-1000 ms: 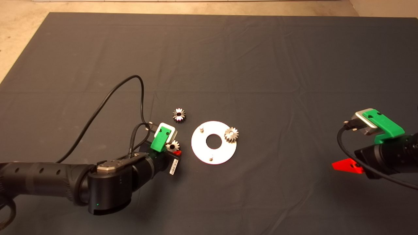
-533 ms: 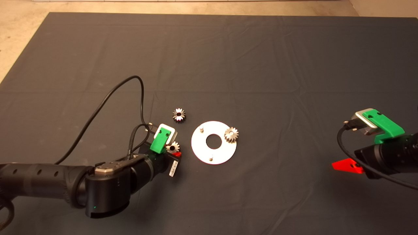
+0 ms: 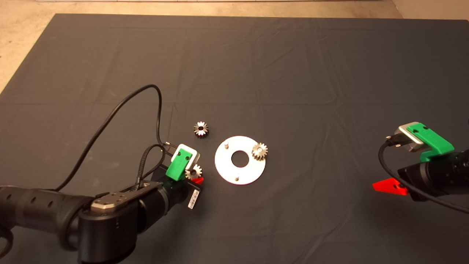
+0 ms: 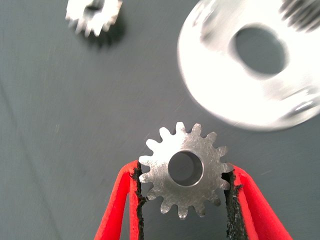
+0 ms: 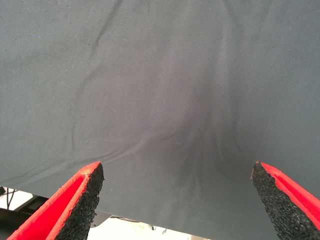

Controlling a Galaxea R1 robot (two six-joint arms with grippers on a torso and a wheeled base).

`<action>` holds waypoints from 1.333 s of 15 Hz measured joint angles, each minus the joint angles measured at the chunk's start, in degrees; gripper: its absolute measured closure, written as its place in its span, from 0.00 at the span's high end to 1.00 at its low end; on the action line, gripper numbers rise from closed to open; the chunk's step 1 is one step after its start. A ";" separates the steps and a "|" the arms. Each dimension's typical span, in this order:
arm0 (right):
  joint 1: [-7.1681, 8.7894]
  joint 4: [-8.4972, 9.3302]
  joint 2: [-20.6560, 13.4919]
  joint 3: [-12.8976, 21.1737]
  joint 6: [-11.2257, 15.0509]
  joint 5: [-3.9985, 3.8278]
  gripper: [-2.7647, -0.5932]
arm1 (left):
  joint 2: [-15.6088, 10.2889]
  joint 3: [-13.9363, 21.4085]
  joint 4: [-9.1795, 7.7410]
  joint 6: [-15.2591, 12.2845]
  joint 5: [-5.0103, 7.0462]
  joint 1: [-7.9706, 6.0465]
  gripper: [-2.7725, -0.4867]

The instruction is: Install three planetary gears onto the carrier pins

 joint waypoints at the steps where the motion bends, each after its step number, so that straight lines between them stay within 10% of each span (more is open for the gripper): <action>1: 0.00 0.02 0.02 0.10 -0.02 0.00 0.74 | 0.87 0.66 -0.74 0.00 0.18 -1.23 0.11; 5: 0.00 0.02 0.00 0.11 -0.02 -0.05 0.74 | 5.17 0.96 -4.26 0.02 0.30 -2.40 0.10; 14: 0.00 0.05 0.00 0.11 -0.02 -0.05 0.74 | 14.27 -1.18 -4.65 0.13 0.80 -2.87 0.10; 20: 0.00 0.07 0.00 0.11 -0.02 -0.02 0.74 | 15.70 -4.50 -4.66 1.82 0.84 -2.85 0.10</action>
